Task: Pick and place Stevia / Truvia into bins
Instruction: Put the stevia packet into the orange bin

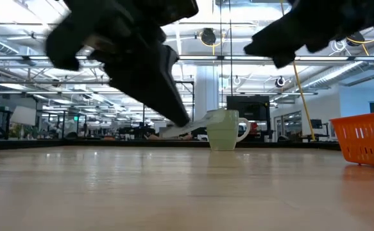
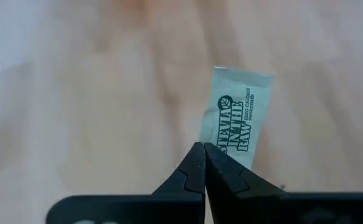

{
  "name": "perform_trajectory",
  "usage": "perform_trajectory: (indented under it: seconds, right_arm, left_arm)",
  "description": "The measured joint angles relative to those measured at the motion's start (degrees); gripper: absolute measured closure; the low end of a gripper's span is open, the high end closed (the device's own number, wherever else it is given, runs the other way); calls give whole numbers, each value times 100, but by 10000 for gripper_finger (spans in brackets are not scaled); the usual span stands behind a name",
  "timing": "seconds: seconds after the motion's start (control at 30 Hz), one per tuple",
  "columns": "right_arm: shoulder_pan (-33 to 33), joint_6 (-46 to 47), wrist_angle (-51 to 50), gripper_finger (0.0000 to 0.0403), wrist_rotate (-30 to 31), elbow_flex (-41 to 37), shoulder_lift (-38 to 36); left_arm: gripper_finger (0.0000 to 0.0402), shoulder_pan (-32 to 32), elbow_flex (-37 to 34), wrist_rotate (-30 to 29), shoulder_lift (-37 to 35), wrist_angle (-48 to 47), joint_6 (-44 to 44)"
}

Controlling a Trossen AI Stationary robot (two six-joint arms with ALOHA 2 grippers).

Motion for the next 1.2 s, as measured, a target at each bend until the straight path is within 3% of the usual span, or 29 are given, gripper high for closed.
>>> perform_trajectory:
  seconds: [0.17, 0.3, 0.4, 0.53, 0.83, 1.2]
  right_arm:
    - [-228, 999, 733, 238, 230, 0, 673]
    - [-467, 2507, 832, 234, 440, 2, 966]
    - [-518, 3094, 760, 237, 284, 2, 1112]
    - [-530, 3455, 773, 238, 79, 2, 1201]
    - [-527, 4006, 519, 249, 131, 2, 1197]
    - [-494, 4084, 477, 267, 319, 2, 1197]
  left_arm:
    - [398, 158, 0, -643, -5, 6, 361]
    - [397, 240, 2, -1029, -28, 75, 578]
    - [398, 243, 3, -1426, -28, 80, 834]
    - [396, 252, 7, -1964, -28, 126, 969]
    - [396, 358, 9, -2573, -28, 583, 1447]
    - [397, 405, 13, -2649, -32, 1343, 1947]
